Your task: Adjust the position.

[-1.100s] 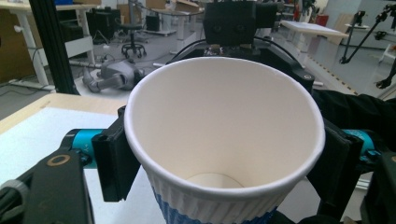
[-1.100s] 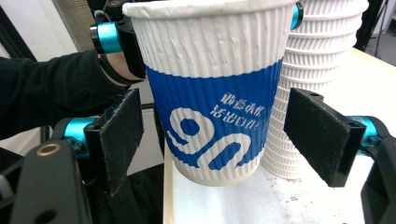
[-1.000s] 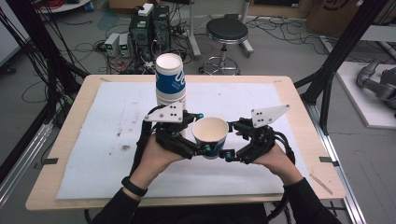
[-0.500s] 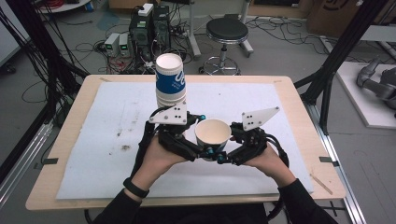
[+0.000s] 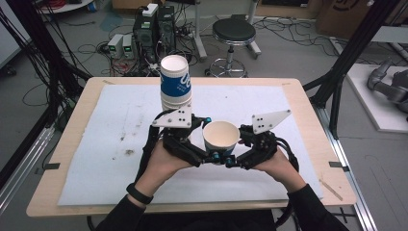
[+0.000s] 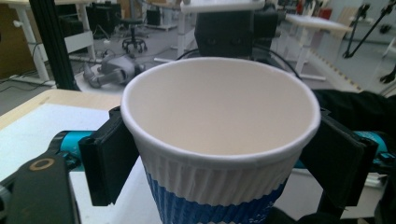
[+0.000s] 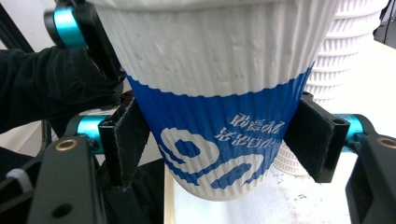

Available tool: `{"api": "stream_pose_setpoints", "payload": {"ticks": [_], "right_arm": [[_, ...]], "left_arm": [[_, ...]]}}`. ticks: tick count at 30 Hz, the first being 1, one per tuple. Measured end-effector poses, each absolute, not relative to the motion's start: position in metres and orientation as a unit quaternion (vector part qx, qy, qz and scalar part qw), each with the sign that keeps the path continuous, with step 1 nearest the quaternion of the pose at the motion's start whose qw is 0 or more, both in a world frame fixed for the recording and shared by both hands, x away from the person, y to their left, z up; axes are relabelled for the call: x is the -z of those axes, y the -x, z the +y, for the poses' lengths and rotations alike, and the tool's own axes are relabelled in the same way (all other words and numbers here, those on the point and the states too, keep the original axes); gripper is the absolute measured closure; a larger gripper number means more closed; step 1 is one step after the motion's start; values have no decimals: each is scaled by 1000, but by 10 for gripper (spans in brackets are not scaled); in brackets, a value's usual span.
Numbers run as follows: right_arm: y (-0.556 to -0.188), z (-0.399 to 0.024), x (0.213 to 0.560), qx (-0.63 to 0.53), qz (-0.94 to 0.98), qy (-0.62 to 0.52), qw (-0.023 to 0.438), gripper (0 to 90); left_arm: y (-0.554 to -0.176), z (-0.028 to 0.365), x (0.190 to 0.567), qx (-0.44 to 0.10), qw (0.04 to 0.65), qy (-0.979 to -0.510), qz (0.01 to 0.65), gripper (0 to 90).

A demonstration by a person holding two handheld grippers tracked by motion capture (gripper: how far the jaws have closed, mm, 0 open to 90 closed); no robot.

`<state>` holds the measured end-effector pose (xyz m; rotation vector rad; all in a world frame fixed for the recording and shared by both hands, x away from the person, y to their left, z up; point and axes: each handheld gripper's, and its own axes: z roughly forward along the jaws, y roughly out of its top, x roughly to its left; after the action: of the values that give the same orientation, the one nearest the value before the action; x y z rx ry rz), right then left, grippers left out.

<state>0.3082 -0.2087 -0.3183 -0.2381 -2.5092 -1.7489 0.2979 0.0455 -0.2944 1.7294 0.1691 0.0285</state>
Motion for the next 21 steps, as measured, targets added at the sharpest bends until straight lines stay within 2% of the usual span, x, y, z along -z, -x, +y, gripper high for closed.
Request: {"api": "stream_pose_setpoints", "payload": {"ticks": [6,15,16,17,21], "right_arm": [[-308,-208,318,574,-815,75,34,270],[-307,-205,319,574,-814,79,38,267],[-307,-205,319,574,-814,79,38,258],[-307,-205,318,577,-812,86,32,192],[-308,-205,318,580,-809,92,35,190]], "left_arm": [[-299,46,295,-3,654,-752,75,172],[-300,47,296,-3,659,-749,73,220],[-299,47,296,-2,657,-750,73,222],[-300,47,296,-5,656,-751,74,223],[-300,47,296,-5,659,-748,76,223]]}}
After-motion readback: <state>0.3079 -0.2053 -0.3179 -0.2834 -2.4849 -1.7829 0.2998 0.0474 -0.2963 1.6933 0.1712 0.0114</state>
